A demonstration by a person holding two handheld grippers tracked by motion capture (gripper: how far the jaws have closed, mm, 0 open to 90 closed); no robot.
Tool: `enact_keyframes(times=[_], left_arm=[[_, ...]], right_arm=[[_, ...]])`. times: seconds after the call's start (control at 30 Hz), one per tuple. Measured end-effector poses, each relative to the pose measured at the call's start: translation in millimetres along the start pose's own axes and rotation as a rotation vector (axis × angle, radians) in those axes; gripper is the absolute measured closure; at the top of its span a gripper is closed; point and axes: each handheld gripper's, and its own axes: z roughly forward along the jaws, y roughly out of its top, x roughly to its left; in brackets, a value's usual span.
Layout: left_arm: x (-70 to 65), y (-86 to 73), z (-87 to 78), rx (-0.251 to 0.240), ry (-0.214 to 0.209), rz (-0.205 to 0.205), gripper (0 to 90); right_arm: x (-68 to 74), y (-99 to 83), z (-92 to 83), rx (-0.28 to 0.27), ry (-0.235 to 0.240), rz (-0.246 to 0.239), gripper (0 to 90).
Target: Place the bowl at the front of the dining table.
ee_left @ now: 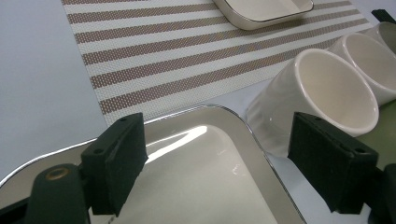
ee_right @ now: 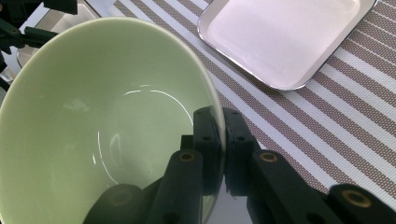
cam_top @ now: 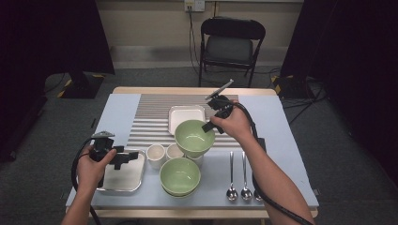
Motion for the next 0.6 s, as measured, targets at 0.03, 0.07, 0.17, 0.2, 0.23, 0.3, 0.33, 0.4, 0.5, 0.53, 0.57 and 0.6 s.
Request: enact_keyframes(times=[0.03,0.07,0.17,0.2,0.23,0.3,0.33,0.4,0.5,0.53,0.57,0.6], left_arm=[[0.0,0.0,-0.1,-0.001,0.000,0.000,19.0],[0.1,0.0,-0.1,0.000,0.001,0.000,19.0],[0.4,-0.1,-0.2,-0.001,0.000,-0.002,18.9],[0.5,-0.1,-0.3,-0.002,-0.001,-0.002,19.0],[0.7,0.0,-0.5,-0.001,0.000,0.000,18.9],[0.9,0.1,-0.7,0.000,0.000,0.001,19.0],[0.8,0.1,-0.8,-0.001,0.001,0.000,19.0],[0.9,0.1,-0.7,0.001,0.000,0.003,19.0],[0.7,0.1,-0.7,-0.002,-0.002,0.001,19.0],[0.7,0.1,-0.8,-0.001,-0.001,0.002,18.9],[0.9,0.2,-0.8,0.001,-0.002,0.004,18.9],[0.6,0.1,-0.7,-0.001,0.000,0.001,19.0]], right_arm=[[-0.1,0.4,0.1,-0.001,-0.008,0.002,85.8],[-0.5,0.7,0.3,-0.003,-0.006,0.004,85.8],[-1.8,1.4,0.7,-0.011,-0.011,0.013,85.8],[-2.3,1.7,0.8,-0.013,-0.011,0.013,85.8],[-2.7,2.1,0.8,-0.016,-0.014,0.013,85.8],[-2.9,3.4,0.6,-0.012,-0.023,0.015,85.8],[-3.4,4.0,0.8,-0.013,-0.027,0.015,85.8],[-4.8,5.1,1.1,-0.017,-0.026,0.021,85.8],[-5.7,6.7,1.2,-0.022,-0.032,0.026,85.8],[-6.0,7.3,1.4,-0.021,-0.033,0.025,85.8],[-6.1,7.9,1.6,-0.023,-0.036,0.024,85.8],[-6.1,8.5,1.6,-0.022,-0.043,0.027,85.8]])
